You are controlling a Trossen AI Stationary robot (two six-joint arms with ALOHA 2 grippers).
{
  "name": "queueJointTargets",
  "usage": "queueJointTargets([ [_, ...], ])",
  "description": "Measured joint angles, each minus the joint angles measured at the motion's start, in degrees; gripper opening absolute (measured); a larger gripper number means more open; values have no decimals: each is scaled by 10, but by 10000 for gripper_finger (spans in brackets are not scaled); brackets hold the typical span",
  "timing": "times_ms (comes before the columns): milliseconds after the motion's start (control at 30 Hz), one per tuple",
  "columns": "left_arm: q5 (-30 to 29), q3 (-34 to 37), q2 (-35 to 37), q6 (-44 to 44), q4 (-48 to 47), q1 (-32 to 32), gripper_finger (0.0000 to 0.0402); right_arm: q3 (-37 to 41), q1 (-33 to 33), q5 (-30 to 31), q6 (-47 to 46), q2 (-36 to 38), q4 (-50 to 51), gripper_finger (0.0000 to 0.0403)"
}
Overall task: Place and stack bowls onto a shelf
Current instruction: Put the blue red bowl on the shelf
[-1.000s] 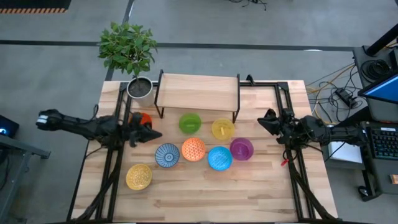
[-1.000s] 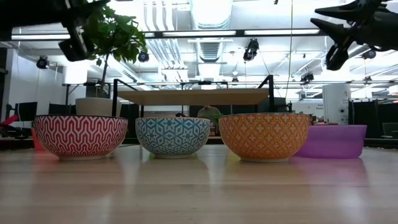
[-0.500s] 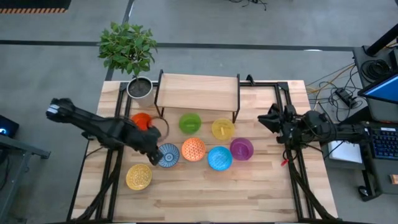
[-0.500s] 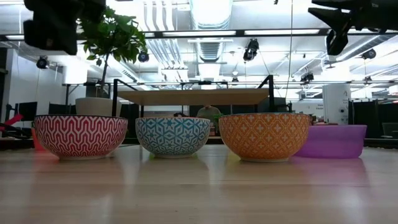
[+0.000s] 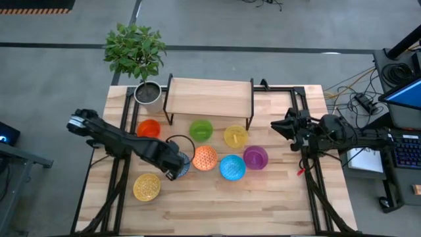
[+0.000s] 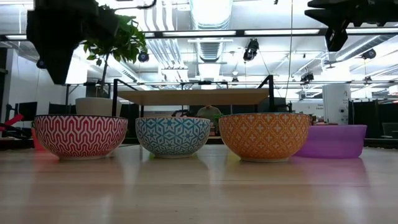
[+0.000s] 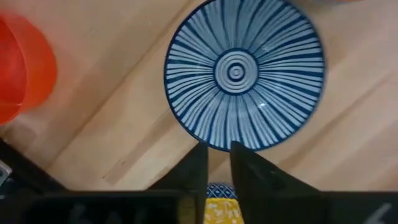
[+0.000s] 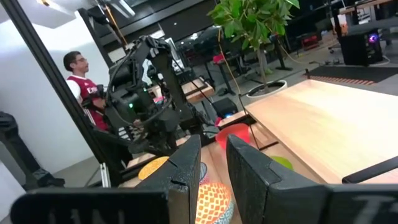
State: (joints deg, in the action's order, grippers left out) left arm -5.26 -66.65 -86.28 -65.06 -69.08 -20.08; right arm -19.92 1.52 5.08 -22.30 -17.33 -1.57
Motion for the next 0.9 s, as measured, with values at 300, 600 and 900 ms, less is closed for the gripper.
queueJointTargets([
  [300,-57,13,-27,3,-1,-3,167,1,0,-1,-17,-5,-4,68],
  [600,-120,33,-27,21,10,1,177,1,0,-1,-17,-5,-5,68],
  [900,-119,87,-26,43,100,22,155,1,0,-1,-37,-5,-8,68],
])
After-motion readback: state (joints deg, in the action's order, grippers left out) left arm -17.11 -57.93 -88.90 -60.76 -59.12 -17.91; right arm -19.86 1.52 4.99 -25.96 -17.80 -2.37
